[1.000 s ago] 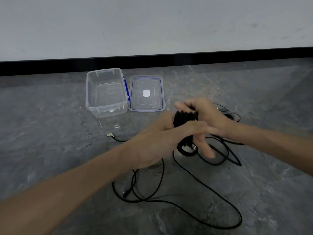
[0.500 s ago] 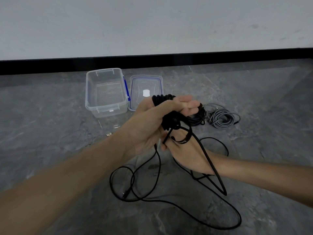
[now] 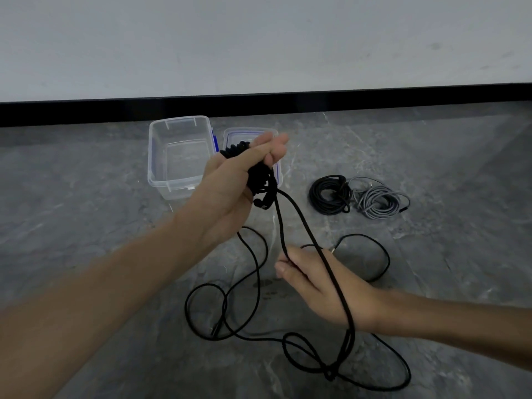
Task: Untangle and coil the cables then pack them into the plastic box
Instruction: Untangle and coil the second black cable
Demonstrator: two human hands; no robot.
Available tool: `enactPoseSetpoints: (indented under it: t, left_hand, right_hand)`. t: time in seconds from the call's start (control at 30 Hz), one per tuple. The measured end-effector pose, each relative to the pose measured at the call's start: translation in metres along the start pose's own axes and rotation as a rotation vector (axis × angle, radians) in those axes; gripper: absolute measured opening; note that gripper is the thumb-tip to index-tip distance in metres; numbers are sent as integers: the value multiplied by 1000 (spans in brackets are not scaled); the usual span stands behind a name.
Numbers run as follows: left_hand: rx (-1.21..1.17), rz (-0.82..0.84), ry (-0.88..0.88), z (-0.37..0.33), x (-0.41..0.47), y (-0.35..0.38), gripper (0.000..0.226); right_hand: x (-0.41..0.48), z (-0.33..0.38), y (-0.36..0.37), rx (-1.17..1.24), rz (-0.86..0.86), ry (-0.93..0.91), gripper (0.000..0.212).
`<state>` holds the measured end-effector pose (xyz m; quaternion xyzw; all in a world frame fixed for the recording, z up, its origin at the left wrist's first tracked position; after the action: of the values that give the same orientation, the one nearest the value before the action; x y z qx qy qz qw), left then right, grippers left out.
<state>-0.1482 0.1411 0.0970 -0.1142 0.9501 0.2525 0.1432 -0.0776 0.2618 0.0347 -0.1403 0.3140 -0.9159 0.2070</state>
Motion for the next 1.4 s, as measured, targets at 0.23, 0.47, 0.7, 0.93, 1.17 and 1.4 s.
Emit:
enactPoseSetpoints:
  t: [0.23,0.47,0.7,0.93,1.17,1.4]
  left_hand:
    - [0,131,-73,-3,-6,5,25]
    - [122,208,-61,2,-13,9,21]
    - [90,219,-93,7,-12,12,21]
    - [93,243,-149,10,-15,8,33]
    - [94,290,-218,10,-19,8,29]
    - [91,281,-233,13,-17,10,32]
  right_hand:
    - [5,-42,5,302,167,475,36]
    - [36,-73,-40,70,-95,499,29]
    - [52,10,-71,143,-283,48,17]
    - [60,5,-58,285,-145,131,14]
    - [64,-27,-68,628,-67,482,35]
    - [77,-55,-87,176,-243,353,34]
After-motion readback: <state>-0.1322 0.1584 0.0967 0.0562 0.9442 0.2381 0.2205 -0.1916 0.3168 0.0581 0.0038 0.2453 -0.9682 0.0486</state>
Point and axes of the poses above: each hand's wrist, its own x-axis towards the middle knuckle, its own y-axis out of the palm, z = x × y, the point moved 7 cm from there along x, towards the middle knuckle, and after that the axes turned 12 degrees about -z, right-handed, at the moved point
